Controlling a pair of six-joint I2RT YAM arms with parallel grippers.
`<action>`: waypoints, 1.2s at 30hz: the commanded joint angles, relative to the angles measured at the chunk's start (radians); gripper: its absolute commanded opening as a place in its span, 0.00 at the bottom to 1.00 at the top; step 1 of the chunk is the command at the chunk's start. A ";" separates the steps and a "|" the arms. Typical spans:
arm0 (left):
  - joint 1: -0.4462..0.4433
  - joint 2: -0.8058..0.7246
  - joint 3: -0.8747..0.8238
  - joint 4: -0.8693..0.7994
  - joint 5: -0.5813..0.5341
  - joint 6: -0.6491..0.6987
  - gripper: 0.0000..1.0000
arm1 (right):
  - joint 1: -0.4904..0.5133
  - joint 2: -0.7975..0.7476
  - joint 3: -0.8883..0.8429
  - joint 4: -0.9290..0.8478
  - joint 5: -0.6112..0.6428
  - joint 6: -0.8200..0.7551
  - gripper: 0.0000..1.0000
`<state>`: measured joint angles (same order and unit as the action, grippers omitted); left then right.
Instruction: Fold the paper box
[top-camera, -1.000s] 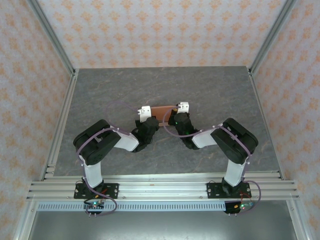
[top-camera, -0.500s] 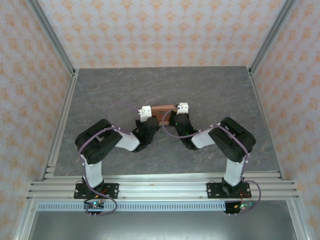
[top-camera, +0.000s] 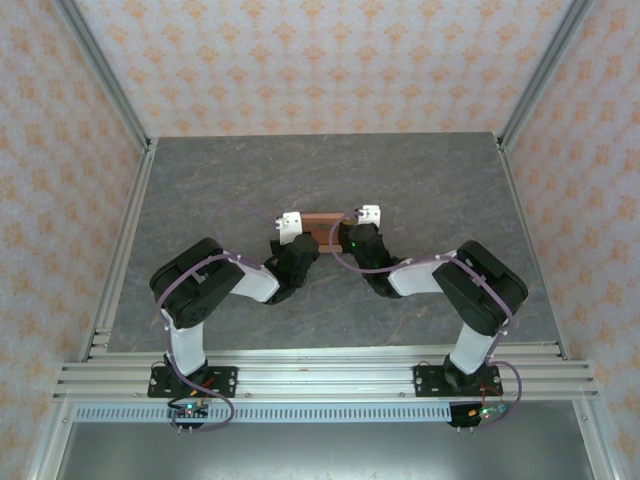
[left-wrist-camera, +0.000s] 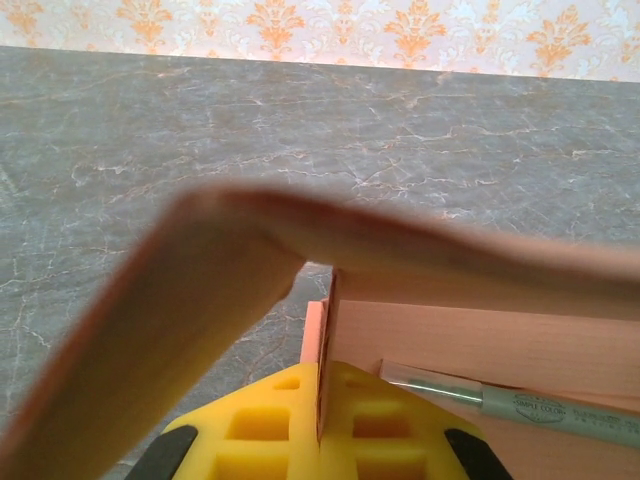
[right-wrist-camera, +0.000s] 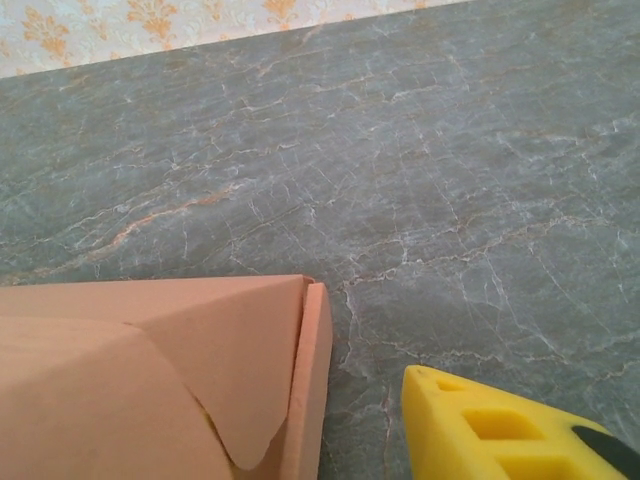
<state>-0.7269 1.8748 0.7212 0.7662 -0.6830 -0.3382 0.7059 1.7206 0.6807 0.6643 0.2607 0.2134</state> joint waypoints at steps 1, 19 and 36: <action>0.019 -0.008 -0.006 -0.085 -0.113 0.007 0.00 | -0.017 -0.047 0.002 -0.086 0.013 0.033 0.51; 0.018 -0.008 -0.001 -0.097 -0.121 0.008 0.00 | -0.016 -0.257 -0.051 -0.255 -0.154 0.079 0.63; 0.018 -0.014 0.003 -0.109 -0.121 0.008 0.00 | -0.167 -0.061 0.592 -0.869 -0.522 0.230 0.67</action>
<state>-0.7136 1.8744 0.7212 0.7258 -0.7654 -0.3382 0.5377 1.5936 1.2091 -0.0540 -0.1837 0.3954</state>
